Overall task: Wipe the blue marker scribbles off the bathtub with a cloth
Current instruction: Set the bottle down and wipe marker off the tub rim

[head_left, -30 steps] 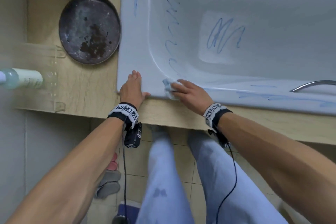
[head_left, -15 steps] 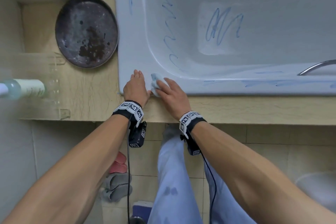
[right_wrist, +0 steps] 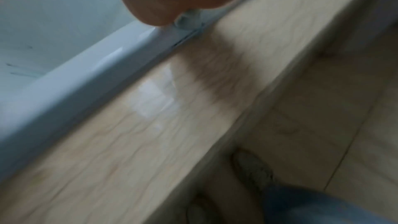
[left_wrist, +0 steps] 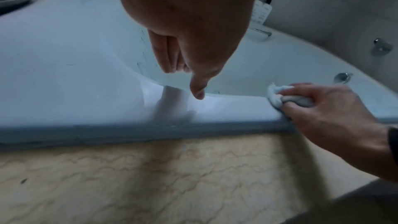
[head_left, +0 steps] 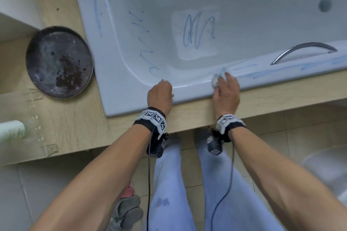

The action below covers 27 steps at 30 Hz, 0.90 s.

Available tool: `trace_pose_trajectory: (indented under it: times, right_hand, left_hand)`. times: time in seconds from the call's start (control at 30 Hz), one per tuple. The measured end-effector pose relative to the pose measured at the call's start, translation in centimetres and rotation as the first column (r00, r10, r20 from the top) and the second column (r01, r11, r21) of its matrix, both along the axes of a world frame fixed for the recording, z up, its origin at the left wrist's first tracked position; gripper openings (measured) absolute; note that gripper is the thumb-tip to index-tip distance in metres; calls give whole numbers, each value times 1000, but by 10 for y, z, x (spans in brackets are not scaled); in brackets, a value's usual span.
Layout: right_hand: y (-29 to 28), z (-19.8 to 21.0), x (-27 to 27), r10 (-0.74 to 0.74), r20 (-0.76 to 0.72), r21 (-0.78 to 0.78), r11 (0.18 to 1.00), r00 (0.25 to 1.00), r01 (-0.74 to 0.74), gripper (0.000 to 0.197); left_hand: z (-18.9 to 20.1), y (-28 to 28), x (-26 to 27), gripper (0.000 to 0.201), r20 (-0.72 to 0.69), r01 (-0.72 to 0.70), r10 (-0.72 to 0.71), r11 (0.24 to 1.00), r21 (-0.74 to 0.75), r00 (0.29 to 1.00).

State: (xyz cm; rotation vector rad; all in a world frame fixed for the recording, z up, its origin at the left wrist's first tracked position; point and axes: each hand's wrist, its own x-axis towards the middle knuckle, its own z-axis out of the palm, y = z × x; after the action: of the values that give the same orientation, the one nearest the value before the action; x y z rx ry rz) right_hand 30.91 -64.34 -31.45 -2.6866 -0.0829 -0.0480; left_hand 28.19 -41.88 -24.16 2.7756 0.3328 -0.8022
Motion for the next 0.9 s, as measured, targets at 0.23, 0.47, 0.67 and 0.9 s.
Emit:
trace_pose_trajectory:
  times: [0.23, 0.47, 0.67, 0.9]
  right_hand:
    - [88, -7, -54, 507, 9, 151, 852, 862, -502, 21]
    - [-45, -9, 32, -12, -24, 16, 1000, 1000, 13, 35]
    - [-122, 8, 80, -308, 1, -49, 950, 951, 308, 31]
    - [-25, -9, 22, 395, 25, 91, 914, 918, -395, 37]
  left_hand:
    - [-11, -2, -12, 16, -42, 125, -121, 987, 103, 992]
    - [7, -8, 11, 21, -207, 260, -232, 958, 121, 950]
    - [4, -31, 23, 21, -240, 220, -181, 964, 147, 954]
    - [-1, -88, 34, 14, -221, 143, -98, 969, 201, 970]
